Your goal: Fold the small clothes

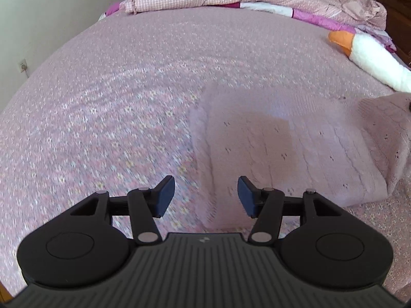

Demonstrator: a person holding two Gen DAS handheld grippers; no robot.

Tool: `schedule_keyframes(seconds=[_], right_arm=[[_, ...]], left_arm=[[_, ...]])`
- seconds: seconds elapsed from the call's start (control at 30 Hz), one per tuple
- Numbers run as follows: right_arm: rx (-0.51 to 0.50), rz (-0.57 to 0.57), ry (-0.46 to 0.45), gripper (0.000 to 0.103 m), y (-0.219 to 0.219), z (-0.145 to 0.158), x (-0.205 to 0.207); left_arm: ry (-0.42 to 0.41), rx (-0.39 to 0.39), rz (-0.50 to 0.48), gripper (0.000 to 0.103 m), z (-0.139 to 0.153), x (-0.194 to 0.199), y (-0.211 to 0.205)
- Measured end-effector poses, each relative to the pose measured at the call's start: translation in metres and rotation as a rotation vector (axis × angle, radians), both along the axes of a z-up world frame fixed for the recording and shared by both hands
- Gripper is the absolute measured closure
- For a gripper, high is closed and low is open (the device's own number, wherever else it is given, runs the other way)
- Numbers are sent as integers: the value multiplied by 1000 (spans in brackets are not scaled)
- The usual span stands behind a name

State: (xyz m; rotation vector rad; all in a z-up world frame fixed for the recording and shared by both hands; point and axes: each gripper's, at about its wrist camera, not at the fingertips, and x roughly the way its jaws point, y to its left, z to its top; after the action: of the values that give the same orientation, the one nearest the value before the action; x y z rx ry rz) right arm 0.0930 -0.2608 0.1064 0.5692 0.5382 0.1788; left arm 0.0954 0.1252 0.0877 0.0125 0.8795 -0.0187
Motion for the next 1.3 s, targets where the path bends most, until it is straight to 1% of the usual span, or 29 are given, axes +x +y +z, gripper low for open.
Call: schedule_keyframes(seconds=[0.17, 0.23, 0.37, 0.5, 0.67, 0.83, 0.93, 1.03, 1.13, 1.17, 1.2, 1.3], right_arm=[[-41, 44, -56, 77, 42, 20, 7], [-43, 67, -73, 77, 61, 25, 12], [-46, 137, -85, 78, 104, 28, 26], [-79, 240, -54, 78, 151, 19, 42], [-175, 355, 0, 78, 203, -4, 54], [-221, 429, 39, 78, 230, -21, 52], [-270, 471, 54, 77, 243, -27, 51], [-282, 483, 67, 72, 249, -34, 48], [-264, 468, 48, 57, 253, -35, 39], [-255, 467, 43, 50, 256, -34, 36], [-244, 462, 42, 47, 257, -32, 33], [-220, 436, 22, 46, 254, -21, 15]], left_arm=[[-9, 0, -27, 41, 0, 6, 23], [-7, -5, -28, 41, -2, 8, 34], [1, -9, -19, 41, -8, 10, 56], [11, -16, 5, 41, -16, 9, 77], [29, -39, 55, 41, -27, 9, 94], [41, -45, 88, 41, -35, 6, 100], [49, -47, 109, 41, -38, 5, 101], [52, -52, 123, 41, -37, 5, 102], [34, -49, 123, 41, -30, 4, 100], [26, -49, 123, 41, -26, 3, 99], [17, -50, 121, 41, -22, 2, 98], [-18, -60, 109, 41, -7, -1, 96]])
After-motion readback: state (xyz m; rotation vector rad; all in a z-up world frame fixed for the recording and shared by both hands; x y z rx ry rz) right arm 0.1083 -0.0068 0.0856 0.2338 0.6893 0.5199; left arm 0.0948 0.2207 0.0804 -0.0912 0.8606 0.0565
